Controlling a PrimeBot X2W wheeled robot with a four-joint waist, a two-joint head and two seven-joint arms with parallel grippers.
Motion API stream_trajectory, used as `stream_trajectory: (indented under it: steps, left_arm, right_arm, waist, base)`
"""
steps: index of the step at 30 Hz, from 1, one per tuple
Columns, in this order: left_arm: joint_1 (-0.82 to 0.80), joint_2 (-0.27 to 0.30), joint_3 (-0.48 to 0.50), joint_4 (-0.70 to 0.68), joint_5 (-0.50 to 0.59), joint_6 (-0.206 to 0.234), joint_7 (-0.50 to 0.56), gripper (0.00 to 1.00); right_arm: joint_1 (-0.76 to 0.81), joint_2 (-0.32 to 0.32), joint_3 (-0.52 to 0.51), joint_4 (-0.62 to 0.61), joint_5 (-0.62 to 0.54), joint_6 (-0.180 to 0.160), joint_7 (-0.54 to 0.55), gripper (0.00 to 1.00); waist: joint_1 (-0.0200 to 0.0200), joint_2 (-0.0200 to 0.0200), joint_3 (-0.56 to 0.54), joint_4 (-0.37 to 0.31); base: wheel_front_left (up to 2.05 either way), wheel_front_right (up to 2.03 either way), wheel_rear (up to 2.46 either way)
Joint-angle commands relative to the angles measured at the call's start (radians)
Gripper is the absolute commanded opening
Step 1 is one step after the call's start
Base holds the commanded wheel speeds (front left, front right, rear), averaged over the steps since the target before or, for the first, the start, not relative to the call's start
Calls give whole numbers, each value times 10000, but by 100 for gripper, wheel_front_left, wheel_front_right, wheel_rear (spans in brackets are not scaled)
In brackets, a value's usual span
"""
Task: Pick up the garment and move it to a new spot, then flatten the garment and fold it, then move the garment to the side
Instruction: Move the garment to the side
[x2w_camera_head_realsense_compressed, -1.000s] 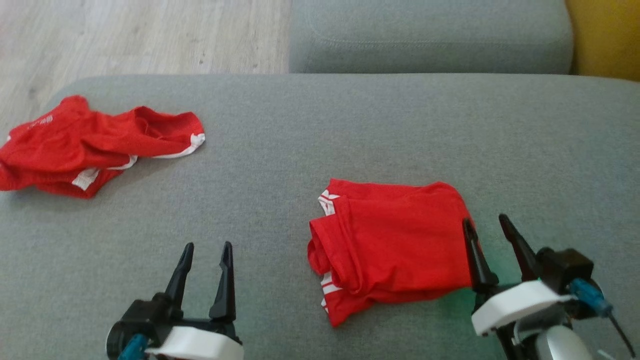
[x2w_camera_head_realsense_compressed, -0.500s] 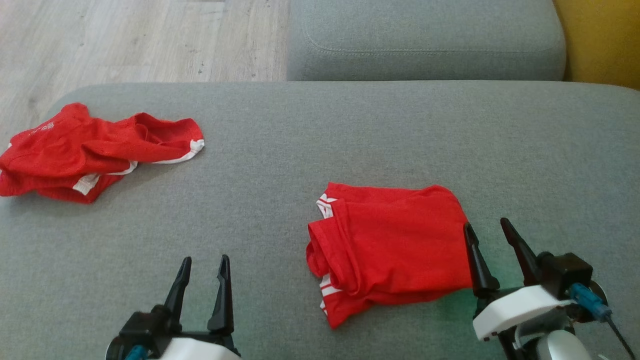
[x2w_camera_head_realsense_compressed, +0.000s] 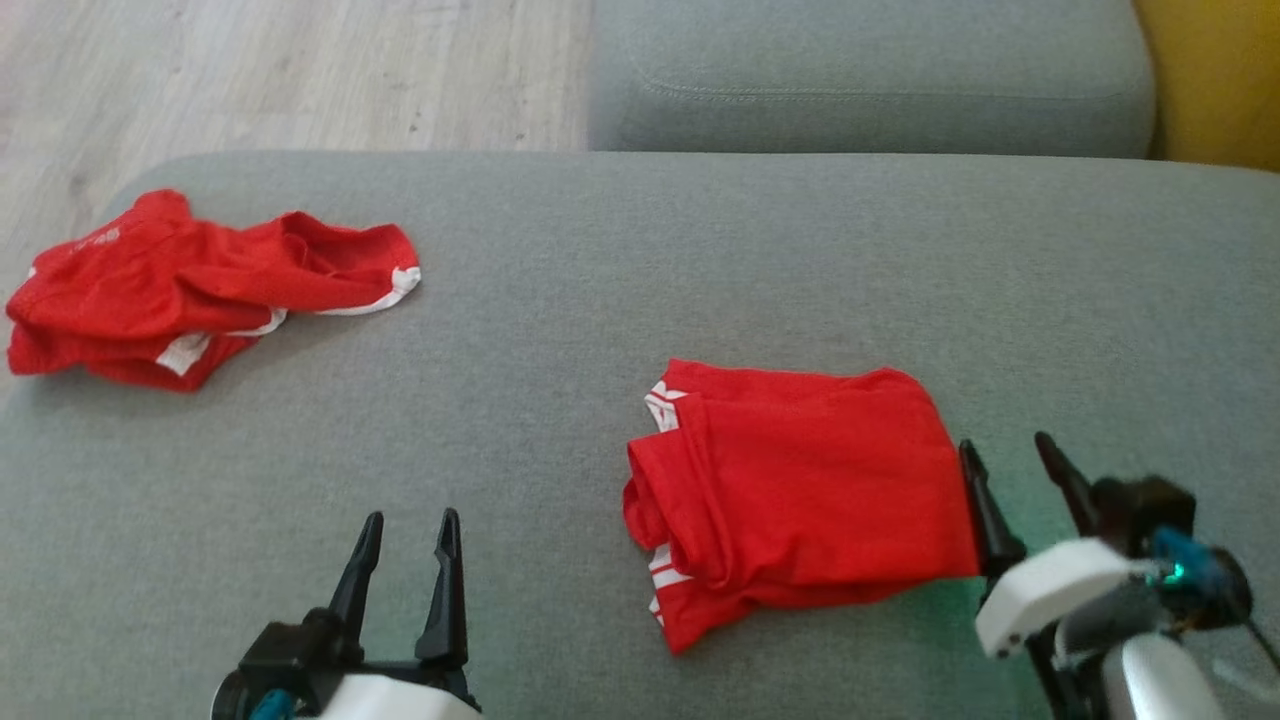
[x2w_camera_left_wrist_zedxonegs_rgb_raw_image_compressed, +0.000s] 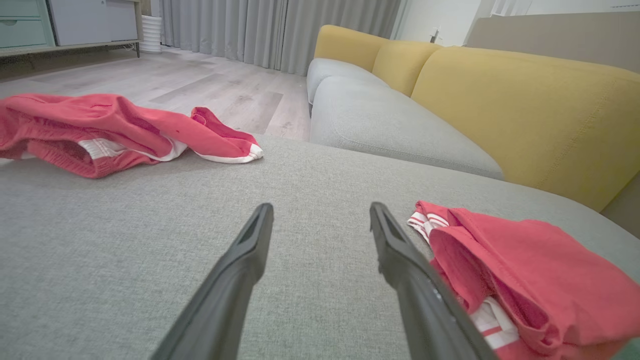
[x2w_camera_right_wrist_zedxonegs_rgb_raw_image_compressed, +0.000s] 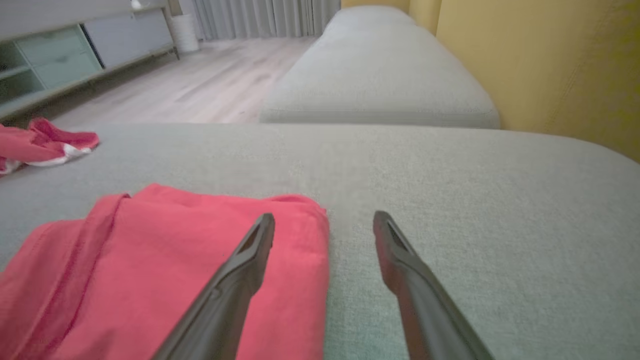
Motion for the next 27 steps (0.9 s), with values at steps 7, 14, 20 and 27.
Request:
stream_trajectory:
  steps: [7,14,20,27]
  left_arm:
    - [-641,-34,421,-288,162,-10,-124,100]
    - [-733,-199,544,-263,280,-54,-131,100]
    - [-748,-347,800,-324,464,-149,-133,100]
    - [-1020,-391,960,-436,791,-325,-134,100]
  right_arm:
    - [-1616,-37,-319,1000,-718,-7,1765,100]
    - [-2170,-157,-125,2043,-258,-7,3082,100]
    - [-2581,-223,-65,2425,91,-7,3272,37]
    - [-3241,-579,-84,2215,306,-7,2995,0]
  waist:
    - [0,-1,486,547]
    - [0,-1,984,963]
    - [0,-1,1337,925]
    - [0,-1,1715,226]
  base:
    - [0,0,0]
    - [0,0,0]
    - [0,0,0]
    - [0,0,0]
